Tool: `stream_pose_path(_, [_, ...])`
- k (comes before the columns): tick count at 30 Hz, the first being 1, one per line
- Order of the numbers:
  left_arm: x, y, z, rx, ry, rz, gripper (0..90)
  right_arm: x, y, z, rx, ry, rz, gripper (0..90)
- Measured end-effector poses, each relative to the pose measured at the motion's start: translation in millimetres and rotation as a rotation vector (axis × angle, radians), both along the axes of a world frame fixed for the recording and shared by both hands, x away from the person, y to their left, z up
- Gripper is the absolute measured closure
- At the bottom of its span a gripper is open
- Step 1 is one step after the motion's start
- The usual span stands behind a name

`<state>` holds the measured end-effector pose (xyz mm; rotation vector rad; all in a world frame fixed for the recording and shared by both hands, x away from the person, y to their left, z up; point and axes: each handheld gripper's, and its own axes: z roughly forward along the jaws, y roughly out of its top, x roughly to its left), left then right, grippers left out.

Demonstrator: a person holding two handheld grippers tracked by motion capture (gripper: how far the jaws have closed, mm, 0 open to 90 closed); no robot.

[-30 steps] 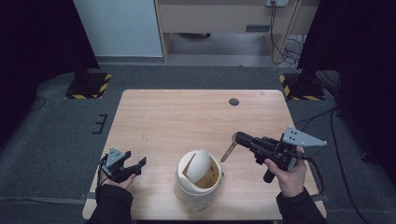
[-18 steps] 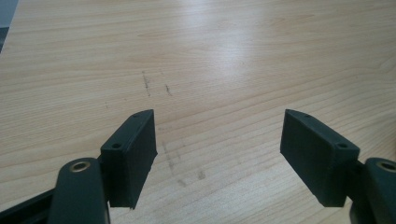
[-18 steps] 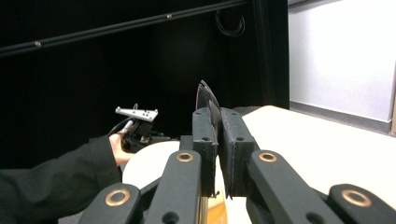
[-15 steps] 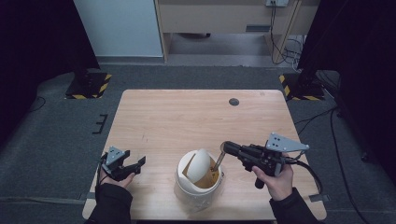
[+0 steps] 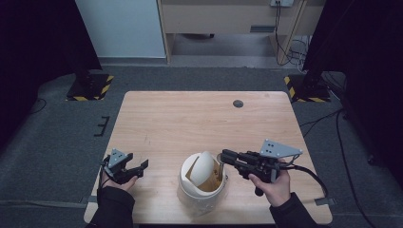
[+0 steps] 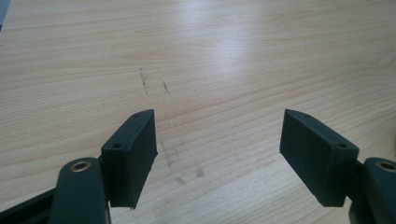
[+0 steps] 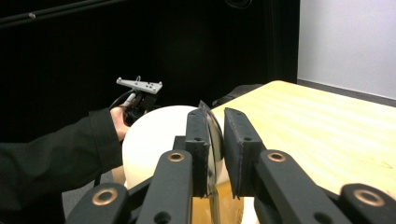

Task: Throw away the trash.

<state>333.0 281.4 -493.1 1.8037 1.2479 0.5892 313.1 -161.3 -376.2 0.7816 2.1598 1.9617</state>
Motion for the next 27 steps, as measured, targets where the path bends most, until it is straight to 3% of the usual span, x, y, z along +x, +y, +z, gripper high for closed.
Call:
stream_pose_path(7, [0.3, 0.0, -0.1, 0.008, 0.001, -0.001, 27.3, 0.8, -4.8, 4.1, 0.014, -0.007, -0.003, 78.6])
stream_pose_path(11, [0.3, 0.1, -0.1, 0.008, 0.000, -0.001, 27.4, 0.6, -1.3, 1.9, 0.012, 0.019, 0.013, 72.4])
stream_pose_path(16, [0.4, 0.2, -0.1, 0.008, 0.001, -0.002, 27.5, 1.3, -1.9, 2.5, 0.010, 0.016, 0.004, 66.3])
stream_pose_path(20, [0.3, 0.3, -0.1, 0.009, 0.001, -0.003, 27.6, 4.3, -12.7, 9.4, 0.019, -0.017, -0.056, 59.1])
stream_pose_path(23, [0.4, 0.4, -0.2, 0.009, 0.003, -0.002, 27.4, 11.7, -33.8, 10.5, 0.049, -0.032, -0.142, 53.3])
stream_pose_path(27, [1.1, 0.8, -1.3, 0.012, 0.013, -0.003, 26.3, 24.5, -59.5, 1.9, 0.018, -0.012, -0.239, 44.4])
